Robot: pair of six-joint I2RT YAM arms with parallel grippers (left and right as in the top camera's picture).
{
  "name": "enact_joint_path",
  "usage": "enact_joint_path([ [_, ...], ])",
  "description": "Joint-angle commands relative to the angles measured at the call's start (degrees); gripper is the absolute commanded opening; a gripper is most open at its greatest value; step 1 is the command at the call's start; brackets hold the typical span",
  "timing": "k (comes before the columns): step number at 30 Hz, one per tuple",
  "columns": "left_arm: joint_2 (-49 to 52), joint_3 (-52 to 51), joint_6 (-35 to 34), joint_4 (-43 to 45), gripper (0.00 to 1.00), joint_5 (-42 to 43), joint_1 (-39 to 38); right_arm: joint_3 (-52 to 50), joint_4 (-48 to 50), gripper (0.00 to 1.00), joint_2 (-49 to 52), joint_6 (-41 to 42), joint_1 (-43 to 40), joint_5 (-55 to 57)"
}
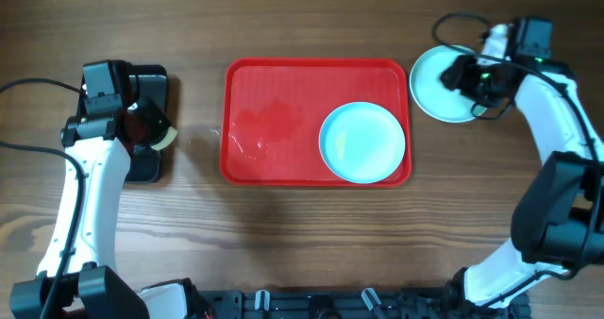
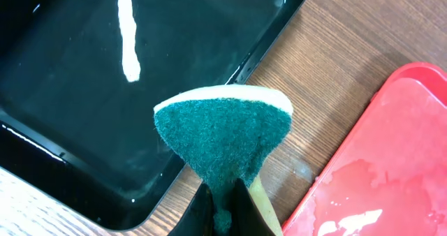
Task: Clean dirty plates on tray and stack at the side
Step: 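Grasp the rim of the remaining light-blue plate with the right gripper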
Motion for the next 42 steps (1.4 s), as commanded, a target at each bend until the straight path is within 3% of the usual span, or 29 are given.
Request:
enact_joint_path([
  [1, 0.31, -0.35, 0.46, 0.39, 0.04, 0.72, 0.26, 0.15, -4.94, 0.97, 0.22, -13.51, 7.19, -4.92],
  [6, 0.31, -0.35, 0.46, 0.42, 0.04, 0.72, 0.26, 0.15, -9.62, 0.96, 3.02, -0.68, 16.0, 11.32],
  [12, 0.31, -0.35, 0.46, 0.33, 0.04, 0.72, 0.26, 0.15, -10.62, 0.64, 4.81, 0.26, 20.48, 18.36],
  [19, 0.31, -0.35, 0.46, 0.37, 0.05, 0.72, 0.26, 0.13, -14.25, 0.51, 7.21, 0.31, 20.48, 14.95],
  [28, 0.31, -0.35, 0.48, 0.39, 0.05, 2.19, 0.26, -2.99, -15.78, 0.44, 7.45, 0.33, 20.48, 14.4],
  [36, 0.31, -0.35, 0.48, 0.76, 0.04, 6.12, 0.2, -4.15, -13.99, 0.25, 7.45, 2.27, 20.48, 10.99],
  [39, 0.31, -0.35, 0.48, 0.79, 0.04, 10.67, -0.09, -4.15, -10.73, 0.04, 7.45, 3.61, 20.52, 7.89],
  [42, 0.31, -0.35, 0.48, 0.85, 0.04, 13.62, -1.14, -4.15, -7.43, 0.04, 7.45, 7.02, 21.42, 7.45],
])
